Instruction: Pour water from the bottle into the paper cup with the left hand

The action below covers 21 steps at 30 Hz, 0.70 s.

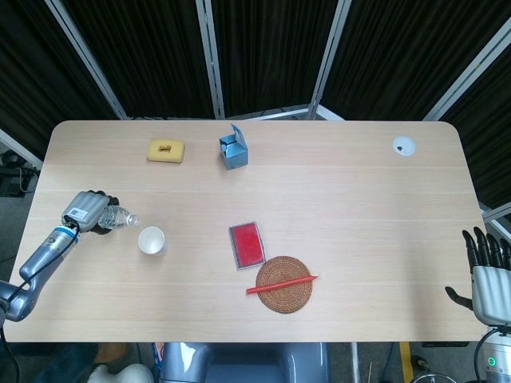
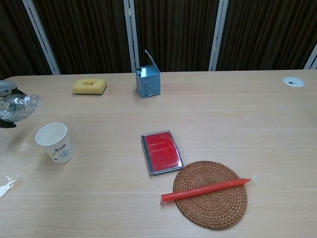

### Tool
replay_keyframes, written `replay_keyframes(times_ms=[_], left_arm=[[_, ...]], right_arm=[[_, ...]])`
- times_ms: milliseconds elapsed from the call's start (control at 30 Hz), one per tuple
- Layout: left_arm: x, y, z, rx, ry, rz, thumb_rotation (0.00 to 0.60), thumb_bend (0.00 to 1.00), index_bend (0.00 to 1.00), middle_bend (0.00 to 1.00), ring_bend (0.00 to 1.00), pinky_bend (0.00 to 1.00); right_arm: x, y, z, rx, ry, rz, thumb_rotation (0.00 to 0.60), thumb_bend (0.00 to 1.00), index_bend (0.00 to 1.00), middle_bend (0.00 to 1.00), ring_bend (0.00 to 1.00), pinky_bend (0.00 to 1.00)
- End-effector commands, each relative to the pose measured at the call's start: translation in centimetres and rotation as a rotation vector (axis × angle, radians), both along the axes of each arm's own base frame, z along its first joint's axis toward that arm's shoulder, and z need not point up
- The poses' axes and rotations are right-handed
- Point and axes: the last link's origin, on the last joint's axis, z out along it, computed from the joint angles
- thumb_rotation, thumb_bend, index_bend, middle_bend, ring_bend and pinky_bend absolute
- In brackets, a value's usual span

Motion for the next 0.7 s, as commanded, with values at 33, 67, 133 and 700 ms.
replay_keyframes(times_ms=[33,67,133,700], left_arm=[[0.8,0.2,-0.8,-0.003,0.027,-0.027,0.600,0.57,0.62,0.47,0.30,0.34],[1.2,0.2,-1.1,-0.013,0.050,-0.049,0.600,0.57,0.62,0.47,0.30,0.34],[1.4,0.2,-1.3,-0.010,0.084,-0.074,0.600,0.57,0.62,0.47,0.30,0.34],[1.5,0.2,-2.0,-0.002,0.217,-0.142,0.600,0.57,0.62,0.47,0.30,0.34]], right_arm=[[0.0,0.0,0.0,0.000,0.001,0.000,0.600,0.00,0.00,0.00,0.00,0.00],[0.0,0.0,0.1,-0.003,0.000,0.000,0.600,0.00,0.00,0.00,0.00,0.00],[0.0,0.0,0.2,-0.006,-0.002,0.000,0.600,0.00,0.00,0.00,0.00,0.00],[-0.1,0.0,0.5,-0.013,-0.008,-0.003,0.600,0.00,0.00,0.00,0.00,0.00]])
